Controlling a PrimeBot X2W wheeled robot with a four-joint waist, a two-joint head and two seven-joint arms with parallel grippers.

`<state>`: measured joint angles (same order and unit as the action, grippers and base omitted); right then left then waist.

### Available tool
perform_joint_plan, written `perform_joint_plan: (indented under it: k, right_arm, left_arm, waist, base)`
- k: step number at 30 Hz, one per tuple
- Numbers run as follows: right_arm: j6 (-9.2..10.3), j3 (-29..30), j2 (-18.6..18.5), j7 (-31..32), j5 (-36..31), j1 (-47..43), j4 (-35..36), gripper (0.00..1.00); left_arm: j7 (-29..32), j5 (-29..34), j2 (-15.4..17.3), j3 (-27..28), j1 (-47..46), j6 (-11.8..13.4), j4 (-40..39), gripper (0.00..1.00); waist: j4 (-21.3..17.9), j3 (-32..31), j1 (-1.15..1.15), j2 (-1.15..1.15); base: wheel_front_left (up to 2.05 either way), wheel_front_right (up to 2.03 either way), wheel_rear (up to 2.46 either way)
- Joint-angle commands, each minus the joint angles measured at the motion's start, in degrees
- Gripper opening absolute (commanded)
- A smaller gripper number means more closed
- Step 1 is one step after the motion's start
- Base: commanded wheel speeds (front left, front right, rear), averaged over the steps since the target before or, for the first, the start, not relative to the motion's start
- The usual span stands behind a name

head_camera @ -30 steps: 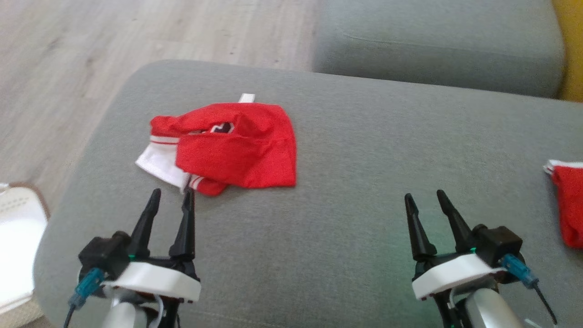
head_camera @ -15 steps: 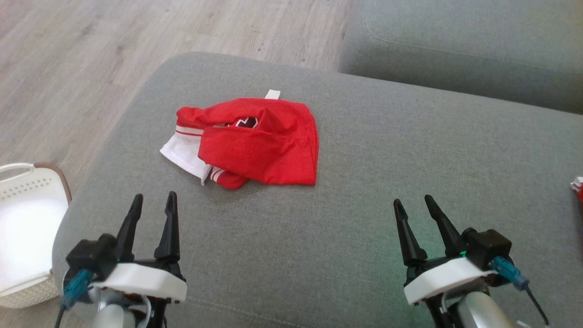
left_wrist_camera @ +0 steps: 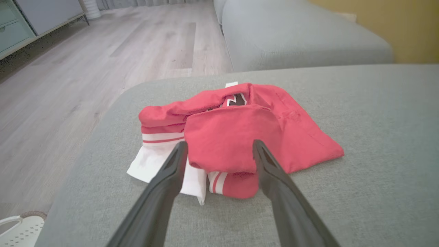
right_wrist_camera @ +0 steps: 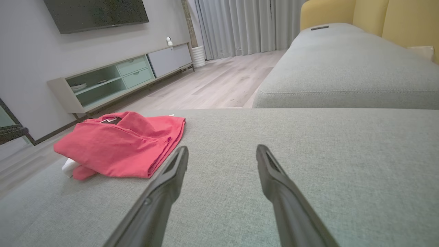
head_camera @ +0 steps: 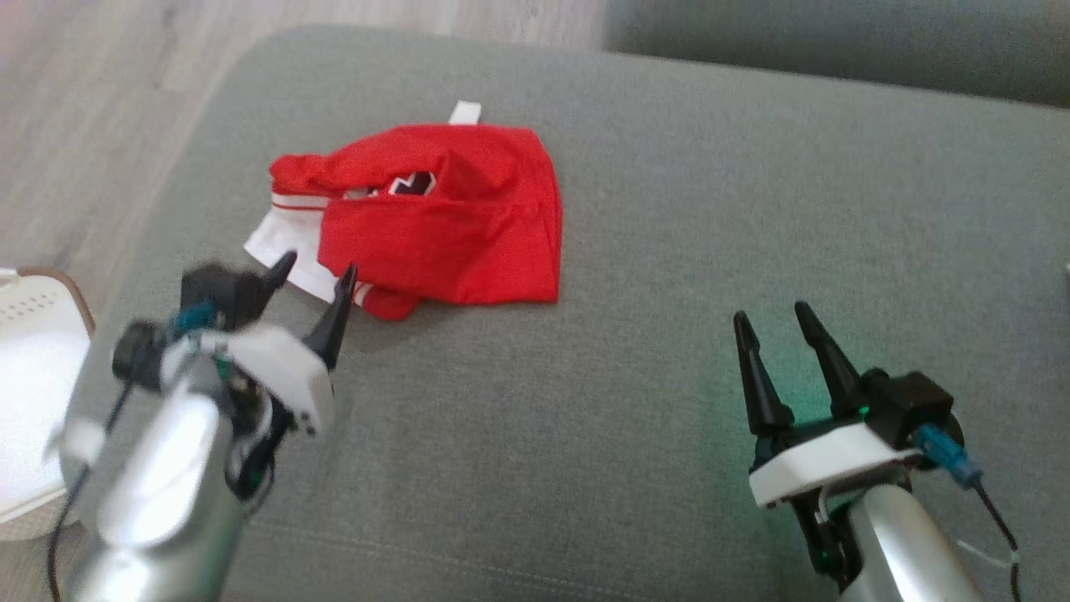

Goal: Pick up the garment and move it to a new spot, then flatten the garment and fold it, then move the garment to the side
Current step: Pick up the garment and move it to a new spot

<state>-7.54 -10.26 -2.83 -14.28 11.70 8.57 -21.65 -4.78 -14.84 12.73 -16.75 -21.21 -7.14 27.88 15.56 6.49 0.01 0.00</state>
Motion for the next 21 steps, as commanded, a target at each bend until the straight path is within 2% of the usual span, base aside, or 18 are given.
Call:
perform_joint_plan:
  k: [1,5,11,16,17,18,19,21]
  right_arm:
    - [0.05,-1.0,0.0,0.1,-0.8,3.0,2.4,1.0]
    - [0.05,-0.9,0.0,0.5,-1.5,4.5,3.2,1.0]
    - [0.05,-1.1,0.0,0.5,-1.9,6.0,3.6,1.0]
    - [0.05,-0.8,0.0,0.4,-2.2,7.0,3.4,1.0]
    - [0.05,-0.8,0.0,0.3,-2.2,7.1,3.3,1.0]
    - [0.05,-0.8,0.0,0.3,-2.2,7.2,3.2,1.0]
    - [0.05,-0.7,0.0,0.2,-2.1,7.4,3.1,1.0]
    - [0.05,-0.8,0.0,0.0,-1.9,7.5,2.7,1.0]
  left_arm:
    - [2.7,-2.0,3.9,-1.2,-6.2,-0.3,-0.1,1.0]
    - [7.8,-7.3,8.2,-8.1,-13.2,-0.3,3.7,1.0]
    - [10.6,-12.8,11.5,-14.4,-19.3,-0.3,8.8,1.0]
    - [11.0,-17.8,12.9,-18.9,-22.5,-0.3,12.7,1.0]
    - [11.0,-18.8,13.1,-19.6,-22.7,-0.3,13.2,0.64]
    - [10.6,-19.8,13.3,-20.3,-23.0,-0.3,13.6,0.15]
    - [9.9,-20.7,13.5,-20.8,-23.2,-0.3,14.0,0.0]
    - [6.6,-22.1,13.8,-22.0,-23.8,-0.3,14.8,0.0]
  waist:
    - [-1.4,3.2,-0.01,0.0]
    - [-3.0,6.3,-0.01,0.0]
    - [-5.1,9.3,-0.01,0.0]
    - [-6.8,10.8,-0.01,0.0]
    - [-7.1,10.8,-0.01,0.0]
    - [-7.4,10.8,-0.01,0.0]
    - [-7.6,10.8,-0.01,0.0]
    - [-8.2,10.3,-0.01,0.0]
  base:
    - [0.0,0.0,0.0]
    - [0.0,0.0,0.0]
    - [0.0,0.0,0.0]
    - [0.0,0.0,0.0]
    - [0.0,0.0,0.0]
    - [0.0,0.0,0.0]
    - [0.0,0.0,0.0]
    - [0.0,0.0,0.0]
